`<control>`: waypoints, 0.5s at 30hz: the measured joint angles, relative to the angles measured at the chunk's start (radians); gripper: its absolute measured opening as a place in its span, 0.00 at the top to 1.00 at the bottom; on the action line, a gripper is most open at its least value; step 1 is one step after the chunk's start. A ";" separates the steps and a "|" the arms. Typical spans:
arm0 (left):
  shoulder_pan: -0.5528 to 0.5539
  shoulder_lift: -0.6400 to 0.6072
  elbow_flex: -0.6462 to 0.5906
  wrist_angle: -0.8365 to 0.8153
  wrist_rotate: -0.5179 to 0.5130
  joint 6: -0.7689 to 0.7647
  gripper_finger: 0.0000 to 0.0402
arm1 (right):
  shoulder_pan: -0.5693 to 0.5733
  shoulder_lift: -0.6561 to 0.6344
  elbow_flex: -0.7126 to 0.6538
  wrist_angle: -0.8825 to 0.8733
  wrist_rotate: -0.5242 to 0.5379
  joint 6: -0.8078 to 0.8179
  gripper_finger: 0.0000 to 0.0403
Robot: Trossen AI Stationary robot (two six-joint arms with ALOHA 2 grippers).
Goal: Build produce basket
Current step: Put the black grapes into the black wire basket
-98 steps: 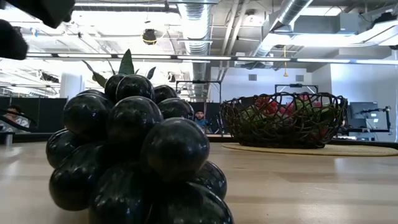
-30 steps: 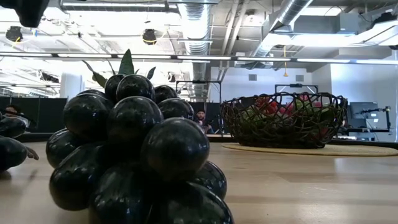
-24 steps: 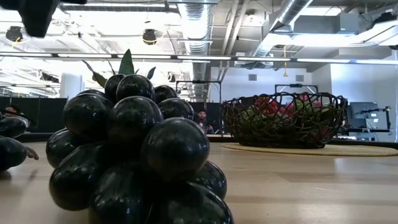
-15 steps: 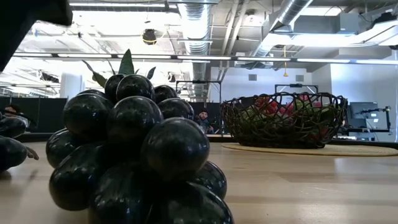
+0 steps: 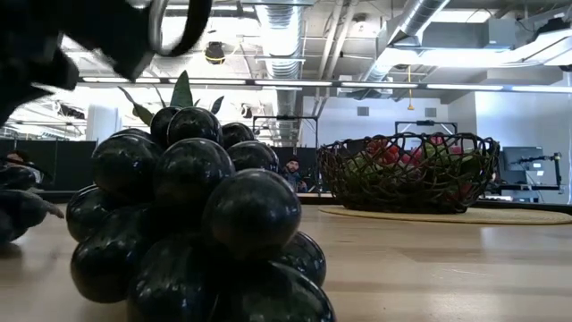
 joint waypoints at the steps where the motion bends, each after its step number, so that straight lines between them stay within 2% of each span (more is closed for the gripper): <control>1: 0.000 0.008 -0.002 0.000 -0.005 -0.001 0.53 | 0.000 0.000 0.000 0.001 0.000 0.000 0.44; 6: 0.006 0.038 0.001 0.015 -0.014 0.011 0.53 | 0.000 0.000 0.000 -0.006 0.000 0.000 0.44; 9: 0.009 0.045 0.001 0.018 -0.003 0.025 0.59 | 0.000 0.000 0.000 -0.006 0.000 0.000 0.44; 11: 0.010 0.046 0.001 0.016 -0.017 0.041 0.68 | 0.000 0.000 0.000 -0.007 0.000 0.000 0.44; 15: 0.020 0.050 0.006 -0.053 -0.019 0.084 0.93 | 0.000 0.000 0.000 -0.007 0.000 0.000 0.44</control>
